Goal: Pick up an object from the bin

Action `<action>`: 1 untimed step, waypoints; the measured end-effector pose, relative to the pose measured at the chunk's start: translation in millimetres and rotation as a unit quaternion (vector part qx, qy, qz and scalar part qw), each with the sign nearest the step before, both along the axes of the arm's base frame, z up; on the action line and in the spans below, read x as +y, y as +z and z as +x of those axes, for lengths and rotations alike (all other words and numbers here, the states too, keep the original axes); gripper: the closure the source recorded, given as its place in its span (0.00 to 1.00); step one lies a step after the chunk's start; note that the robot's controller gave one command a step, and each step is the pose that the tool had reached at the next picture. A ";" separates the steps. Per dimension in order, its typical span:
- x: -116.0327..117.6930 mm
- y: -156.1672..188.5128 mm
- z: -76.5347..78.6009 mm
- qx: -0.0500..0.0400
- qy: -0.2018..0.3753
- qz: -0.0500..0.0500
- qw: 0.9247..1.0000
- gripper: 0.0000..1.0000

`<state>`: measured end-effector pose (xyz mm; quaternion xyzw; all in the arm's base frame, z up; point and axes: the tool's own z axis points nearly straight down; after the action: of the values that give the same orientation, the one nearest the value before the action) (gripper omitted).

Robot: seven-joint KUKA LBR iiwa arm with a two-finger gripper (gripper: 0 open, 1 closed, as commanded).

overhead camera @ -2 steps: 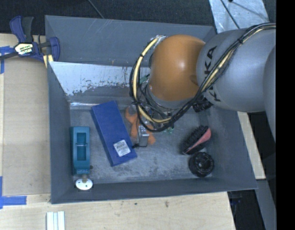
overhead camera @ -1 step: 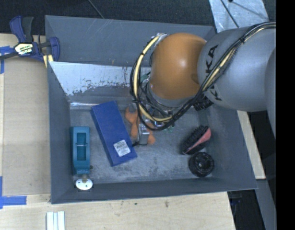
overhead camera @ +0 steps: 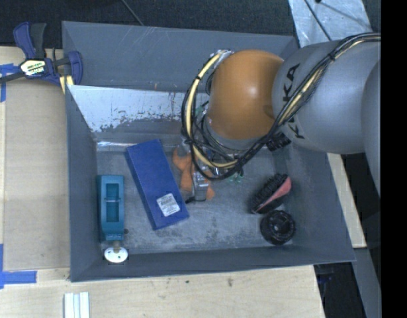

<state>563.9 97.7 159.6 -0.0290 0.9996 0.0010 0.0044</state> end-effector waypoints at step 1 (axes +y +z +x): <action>-19.0 -46.7 27.2 0.000 0.019 -0.001 1.000 0.00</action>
Offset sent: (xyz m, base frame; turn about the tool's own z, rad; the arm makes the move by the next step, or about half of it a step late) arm 0.0238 -0.0347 -0.0896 -0.1073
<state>591.1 78.7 112.9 -0.0483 0.9988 0.0002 0.0044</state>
